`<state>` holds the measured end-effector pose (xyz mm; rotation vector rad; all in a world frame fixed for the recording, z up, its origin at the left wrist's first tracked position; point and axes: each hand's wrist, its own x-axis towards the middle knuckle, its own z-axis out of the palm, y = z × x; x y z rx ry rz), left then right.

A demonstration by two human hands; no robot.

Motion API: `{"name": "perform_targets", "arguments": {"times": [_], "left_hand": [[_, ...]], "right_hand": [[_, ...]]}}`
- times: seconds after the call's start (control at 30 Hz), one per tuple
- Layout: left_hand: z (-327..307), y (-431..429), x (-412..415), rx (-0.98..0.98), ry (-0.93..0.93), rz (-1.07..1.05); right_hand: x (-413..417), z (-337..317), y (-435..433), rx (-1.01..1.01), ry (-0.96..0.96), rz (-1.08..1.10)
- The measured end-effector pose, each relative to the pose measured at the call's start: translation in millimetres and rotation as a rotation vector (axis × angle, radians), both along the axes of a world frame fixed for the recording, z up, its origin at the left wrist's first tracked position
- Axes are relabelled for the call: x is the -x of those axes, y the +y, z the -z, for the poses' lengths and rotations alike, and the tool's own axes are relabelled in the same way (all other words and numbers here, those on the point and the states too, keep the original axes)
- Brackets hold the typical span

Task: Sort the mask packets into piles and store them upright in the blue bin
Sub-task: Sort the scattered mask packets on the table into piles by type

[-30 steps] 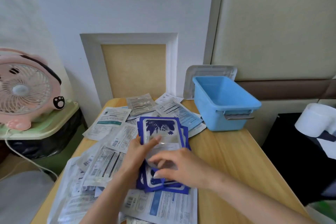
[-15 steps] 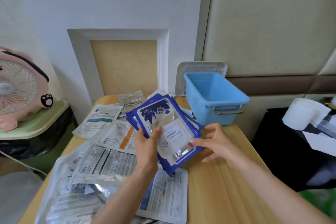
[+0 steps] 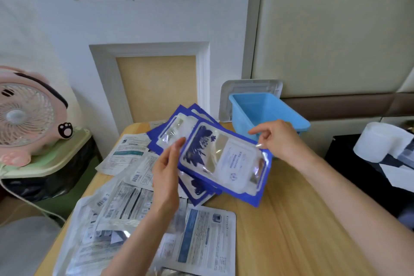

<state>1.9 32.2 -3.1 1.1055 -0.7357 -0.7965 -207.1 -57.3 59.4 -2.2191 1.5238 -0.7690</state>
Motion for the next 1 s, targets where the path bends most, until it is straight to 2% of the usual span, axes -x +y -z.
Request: {"name": "perform_targets", "arguments": {"times": [0.1, 0.2, 0.27, 0.33, 0.4, 0.63, 0.73, 0.83, 0.9, 0.97, 1.0], "left_hand": [[-12.6, 3.5, -20.1, 0.055, -0.176, 0.027], [-19.3, -0.7, -20.8, -0.04, -0.411, 0.148], [-18.9, -5.6, -4.9, -0.132, -0.476, 0.29], [-11.9, -7.1, 12.0, -0.172, -0.44, 0.44], [-2.6, -7.1, 19.9, -0.189, -0.327, 0.511], [13.7, -9.1, 51.7, -0.185, -0.303, 0.456], [20.9, -16.1, 59.1, -0.247, -0.185, 0.396], [31.1, -26.1, 71.5, -0.341, 0.046, 0.457], [38.4, -32.8, 89.5, -0.367, 0.092, 0.471], [47.1, -41.3, 108.9, -0.339, -0.038, 0.428], [50.2, -43.9, 116.3, -0.333, -0.157, 0.417]], "right_hand": [[6.4, -24.0, -5.6, 0.198, 0.142, -0.088], [-13.5, -43.7, -0.5, 0.465, 0.233, -0.431], [-37.3, -43.9, 8.0, 0.512, 0.288, -0.585], [-55.7, -34.4, 11.5, 0.517, 0.322, -0.637], [-58.5, -16.0, 6.9, 0.521, 0.316, -0.665], [-36.2, 35.0, 9.8, 0.596, 0.046, -0.594], [-29.9, 39.3, 5.6, 0.512, 0.071, -0.444], [-7.1, 40.7, 0.2, 0.239, 0.111, -0.227], [8.4, 42.7, 1.2, 0.076, 0.389, -0.074], [18.3, 47.8, 6.8, -0.047, 0.692, 0.026], [22.1, 53.9, 10.2, -0.101, 0.781, 0.035]]}}
